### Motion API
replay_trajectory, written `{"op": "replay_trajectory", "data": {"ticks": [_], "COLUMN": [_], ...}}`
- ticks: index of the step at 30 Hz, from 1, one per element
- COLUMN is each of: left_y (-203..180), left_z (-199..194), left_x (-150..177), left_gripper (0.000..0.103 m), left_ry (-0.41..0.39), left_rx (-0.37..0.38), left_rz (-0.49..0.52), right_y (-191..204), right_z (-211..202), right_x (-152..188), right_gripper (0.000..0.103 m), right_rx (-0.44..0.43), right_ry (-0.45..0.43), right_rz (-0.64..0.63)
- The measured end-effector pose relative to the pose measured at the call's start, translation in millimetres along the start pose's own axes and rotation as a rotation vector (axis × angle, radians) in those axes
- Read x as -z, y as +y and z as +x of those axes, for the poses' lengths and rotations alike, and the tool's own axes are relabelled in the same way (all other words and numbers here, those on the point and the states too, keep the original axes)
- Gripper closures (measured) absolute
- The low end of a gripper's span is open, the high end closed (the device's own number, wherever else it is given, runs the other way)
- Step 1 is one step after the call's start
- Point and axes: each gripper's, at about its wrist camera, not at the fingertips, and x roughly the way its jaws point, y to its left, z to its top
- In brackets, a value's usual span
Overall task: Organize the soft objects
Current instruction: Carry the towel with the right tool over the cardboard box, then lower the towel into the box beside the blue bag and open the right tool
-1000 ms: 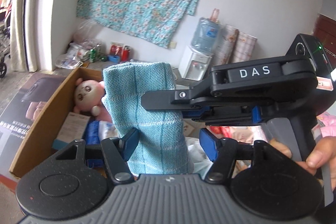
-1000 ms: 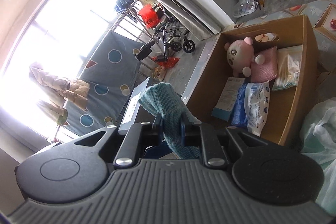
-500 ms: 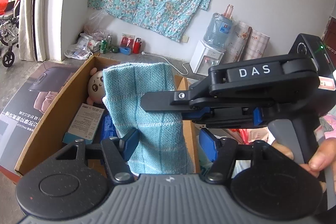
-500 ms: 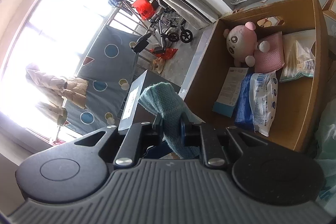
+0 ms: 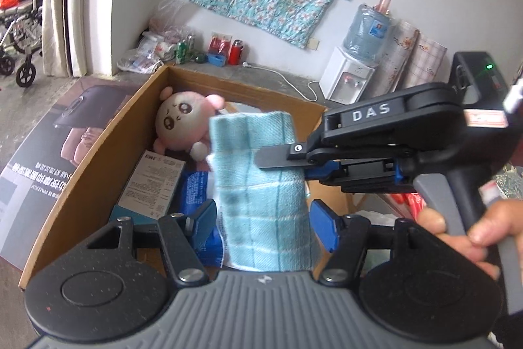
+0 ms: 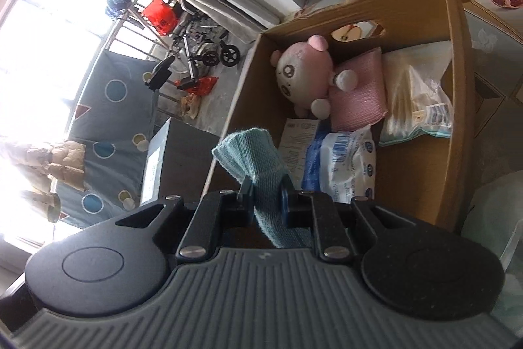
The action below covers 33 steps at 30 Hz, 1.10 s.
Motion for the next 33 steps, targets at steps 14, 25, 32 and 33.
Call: {"op": "replay_trajectory", "data": {"ticks": [14,25,32,33], "left_y": [21.6,28.3,37.6,41.2], "left_z": [22.1,6.8,-18.8,-23.7], "left_x": [1.0,4.3,8.8,10.1], "left_gripper": [0.039,0.039,0.038,0.037], "left_ry": [0.051,0.028,-0.012,-0.019], "left_rx": [-0.006,-0.017,-0.060,-0.067], "left_rz": [-0.030,-0.042,-0.089,-0.104], "right_y": [-3.8,37.2,33.4,30.5], "right_z": [38.0,14.5,42.1,51.0], "right_x": [-9.9,-5.6,-8.1,-9.6], "right_gripper": [0.080,0.056,0.054,0.052], "right_rx": [0.310,0.370,0.199,0.196], "right_ry": [0.013,-0.108,0.056,0.086], "right_rz": [-0.142,-0.324,-0.188,-0.164]}}
